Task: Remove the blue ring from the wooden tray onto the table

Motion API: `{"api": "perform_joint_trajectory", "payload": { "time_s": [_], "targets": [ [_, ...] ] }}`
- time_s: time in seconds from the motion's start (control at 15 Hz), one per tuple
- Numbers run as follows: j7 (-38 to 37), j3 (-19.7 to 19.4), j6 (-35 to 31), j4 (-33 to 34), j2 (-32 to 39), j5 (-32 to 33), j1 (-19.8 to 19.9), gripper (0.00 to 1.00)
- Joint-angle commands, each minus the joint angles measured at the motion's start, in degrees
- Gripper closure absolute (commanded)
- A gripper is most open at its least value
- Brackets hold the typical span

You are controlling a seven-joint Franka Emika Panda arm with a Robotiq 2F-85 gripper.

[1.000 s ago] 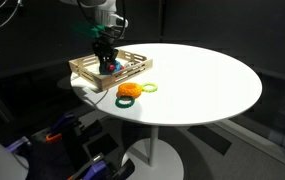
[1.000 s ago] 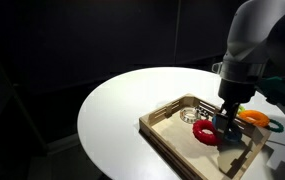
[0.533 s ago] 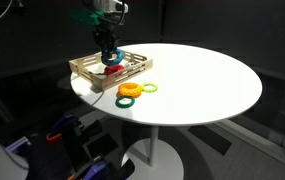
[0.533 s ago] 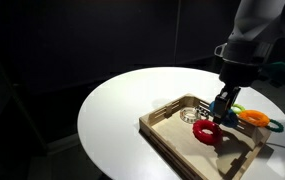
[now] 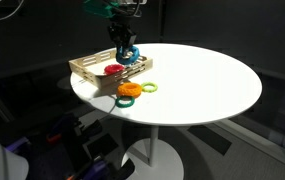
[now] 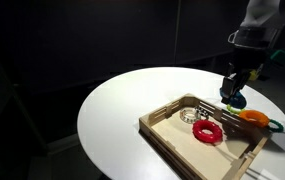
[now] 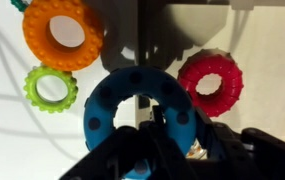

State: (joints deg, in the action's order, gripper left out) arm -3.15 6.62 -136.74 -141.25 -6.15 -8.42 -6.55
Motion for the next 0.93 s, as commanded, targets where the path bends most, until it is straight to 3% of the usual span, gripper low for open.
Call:
{"api": "perform_joint_trajectory", "payload": {
  "time_s": [0.0, 0.33, 0.87],
  "targets": [
    [-1.9, -1.8, 2.1, 0.1, -1.0, 2.4, 2.3, 0.89],
    [-2.8, -3.4, 3.3, -0.6, 0.3, 4.1, 4.3, 0.89],
    [-3.0, -3.8, 5.5, -1.0, 4.2, 3.9, 4.4, 0.89]
  ]
}}
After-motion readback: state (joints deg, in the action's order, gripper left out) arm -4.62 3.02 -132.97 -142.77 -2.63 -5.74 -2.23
